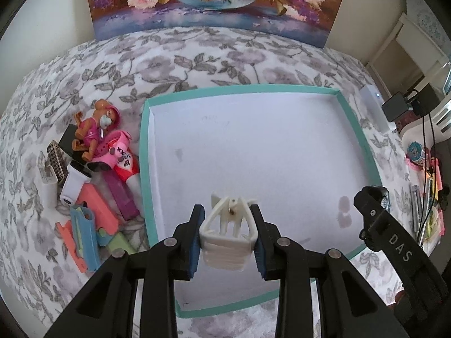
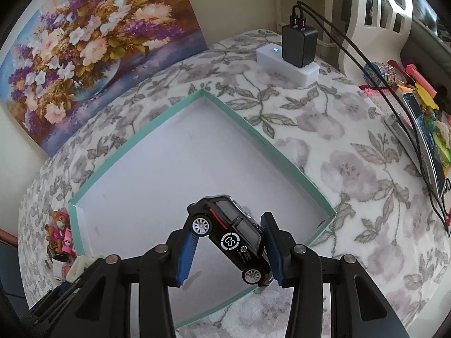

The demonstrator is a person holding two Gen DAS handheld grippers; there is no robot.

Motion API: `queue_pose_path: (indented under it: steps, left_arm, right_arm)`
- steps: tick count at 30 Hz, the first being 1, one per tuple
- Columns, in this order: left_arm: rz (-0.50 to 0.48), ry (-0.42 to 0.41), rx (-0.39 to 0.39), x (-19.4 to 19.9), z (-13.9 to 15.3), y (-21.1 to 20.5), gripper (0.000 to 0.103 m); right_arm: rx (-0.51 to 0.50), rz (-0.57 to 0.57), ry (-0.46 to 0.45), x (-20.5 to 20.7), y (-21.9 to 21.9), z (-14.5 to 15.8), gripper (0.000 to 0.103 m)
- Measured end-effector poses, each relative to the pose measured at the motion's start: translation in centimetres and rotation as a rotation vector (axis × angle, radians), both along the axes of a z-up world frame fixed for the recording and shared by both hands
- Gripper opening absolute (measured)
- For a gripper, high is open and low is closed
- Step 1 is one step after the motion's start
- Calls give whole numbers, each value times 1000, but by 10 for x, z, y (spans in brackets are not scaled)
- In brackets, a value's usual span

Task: Organize rigid objects
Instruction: 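Carry both objects over the tray and release them inside, then move both open grippers back toward the pile of objects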

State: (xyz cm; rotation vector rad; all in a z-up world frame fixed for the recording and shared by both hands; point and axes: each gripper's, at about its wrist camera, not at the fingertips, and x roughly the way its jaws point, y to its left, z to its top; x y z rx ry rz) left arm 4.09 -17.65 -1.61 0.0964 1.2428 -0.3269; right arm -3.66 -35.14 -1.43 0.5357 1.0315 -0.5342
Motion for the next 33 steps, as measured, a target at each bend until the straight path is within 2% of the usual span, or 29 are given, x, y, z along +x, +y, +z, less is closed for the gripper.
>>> queue_pose_path:
  steps: [5,9,10,11,12,13,15,18,21,23,25,28,33]
  left_arm:
    - [3,8,-4,-1,-1,1,44]
    - [9,11,-10,-1,0,4,46]
    - [11,8,-13,-2,1,5,48]
    - [12,5,-14,-2,3,5,54]
    - [12,0,-14,-2,5,6,58]
    - [16,-6,-16,-2,7,7,63]
    - [24,-13,-16,-2,10,10,66]
    - [41,-14,-13,0,11,16,74]
    - [68,-9,-15,3,9,23,78]
    - [89,-10,-11,5,8,28,87]
    - [118,-13,6,8,6,35,88]
    - [167,-10,37,12,3,47,92]
    - [237,-13,29,16,4,65,94]
  right_arm:
    - [-4,6,11,1,1,-2,48]
    - [-10,7,19,1,1,-2,48]
    - [-11,5,20,0,1,-2,48]
    - [-11,4,20,0,1,-2,48]
    - [-11,6,19,0,2,-1,49]
    - [-13,6,19,0,2,-1,57]
    - [-26,2,18,0,3,1,71]
    - [-42,10,17,1,6,3,73]
    - [-53,16,20,2,8,3,80]
    - [-59,19,24,2,9,2,82]
    - [-60,19,27,2,9,1,93]
    - [-56,14,25,2,9,0,103]
    - [-61,43,8,5,17,1,103]
